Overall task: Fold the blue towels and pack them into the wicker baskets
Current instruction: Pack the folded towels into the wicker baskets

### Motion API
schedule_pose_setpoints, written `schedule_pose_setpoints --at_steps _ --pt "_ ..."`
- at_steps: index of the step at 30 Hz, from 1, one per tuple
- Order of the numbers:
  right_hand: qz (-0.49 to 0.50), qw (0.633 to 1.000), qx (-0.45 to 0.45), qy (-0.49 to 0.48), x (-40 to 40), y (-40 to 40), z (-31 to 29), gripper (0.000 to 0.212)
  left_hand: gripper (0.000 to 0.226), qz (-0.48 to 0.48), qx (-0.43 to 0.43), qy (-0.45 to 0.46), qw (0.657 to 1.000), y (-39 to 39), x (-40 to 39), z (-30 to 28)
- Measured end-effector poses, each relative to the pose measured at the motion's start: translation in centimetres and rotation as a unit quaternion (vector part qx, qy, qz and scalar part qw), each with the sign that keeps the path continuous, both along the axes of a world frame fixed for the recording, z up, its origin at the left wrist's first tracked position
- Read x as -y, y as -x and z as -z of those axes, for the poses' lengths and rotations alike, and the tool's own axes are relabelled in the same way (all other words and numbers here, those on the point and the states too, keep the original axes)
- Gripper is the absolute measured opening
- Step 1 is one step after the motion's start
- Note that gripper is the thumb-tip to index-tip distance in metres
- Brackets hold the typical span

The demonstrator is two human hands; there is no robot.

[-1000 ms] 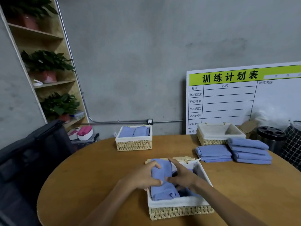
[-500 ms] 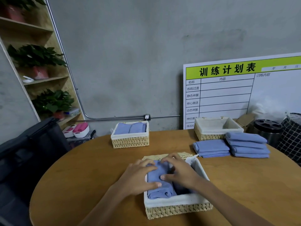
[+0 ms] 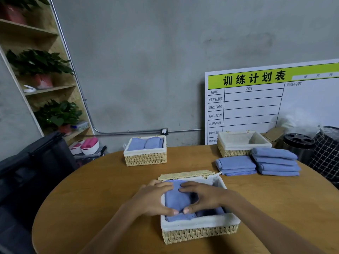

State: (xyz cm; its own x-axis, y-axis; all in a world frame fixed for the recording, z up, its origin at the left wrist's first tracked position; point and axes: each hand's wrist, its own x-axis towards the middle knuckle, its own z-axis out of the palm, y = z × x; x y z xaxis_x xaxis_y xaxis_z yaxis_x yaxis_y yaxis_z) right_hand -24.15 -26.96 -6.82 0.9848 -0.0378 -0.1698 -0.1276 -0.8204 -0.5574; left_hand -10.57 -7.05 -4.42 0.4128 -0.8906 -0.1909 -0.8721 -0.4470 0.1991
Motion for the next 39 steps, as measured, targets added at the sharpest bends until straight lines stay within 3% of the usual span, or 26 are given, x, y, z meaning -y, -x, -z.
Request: schedule_pose_setpoints --at_steps 3,6,11,16,18,20,22,24,27,35,39 --pt "-0.011 0.997 0.015 0.069 -0.5 -0.2 1.0 0.113 0.095 0.022 0.068 -0.008 0.997 0.4 0.6 0.8" --pt "-0.02 0.994 0.031 0.102 -0.7 -0.6 2.0 0.098 0.098 0.033 0.108 -0.008 0.994 0.7 1.0 1.5" --pt "-0.014 0.996 0.044 0.07 0.0 -0.5 1.1 0.09 0.098 0.026 0.072 -0.019 0.997 -0.1 1.3 0.6" --pt "-0.02 0.994 0.025 0.109 -0.2 -0.4 1.9 0.089 0.091 0.056 0.13 -0.081 0.987 0.8 2.3 0.3" --pt "-0.007 0.996 0.046 0.08 0.2 -0.2 0.7 0.073 0.086 0.056 0.114 -0.139 0.982 0.6 3.6 -1.7" --pt "0.04 0.992 0.108 0.055 1.9 0.5 -1.1 0.043 0.059 0.045 0.058 -0.144 0.987 0.1 5.5 -4.1" --pt "0.132 0.976 0.172 0.037 5.4 1.6 -2.5 0.02 0.022 0.04 -0.001 -0.064 0.997 -0.4 8.3 -6.2" --pt "0.233 0.946 0.221 0.044 9.6 3.0 -3.4 0.01 0.019 0.047 -0.029 0.034 0.998 -0.3 12.3 -7.4" --pt "0.307 0.918 0.222 0.113 15.6 4.5 -2.5 0.014 0.021 0.065 -0.037 0.096 0.993 0.5 19.6 -6.9" --pt "0.337 0.921 0.141 0.137 23.7 2.7 5.1 0.017 0.02 0.055 -0.025 0.068 0.996 -1.2 35.8 3.2" --pt "0.347 0.91 0.171 0.152 24.0 2.4 7.3 0.021 0.018 0.057 -0.062 0.056 0.995 -1.4 38.5 5.9"
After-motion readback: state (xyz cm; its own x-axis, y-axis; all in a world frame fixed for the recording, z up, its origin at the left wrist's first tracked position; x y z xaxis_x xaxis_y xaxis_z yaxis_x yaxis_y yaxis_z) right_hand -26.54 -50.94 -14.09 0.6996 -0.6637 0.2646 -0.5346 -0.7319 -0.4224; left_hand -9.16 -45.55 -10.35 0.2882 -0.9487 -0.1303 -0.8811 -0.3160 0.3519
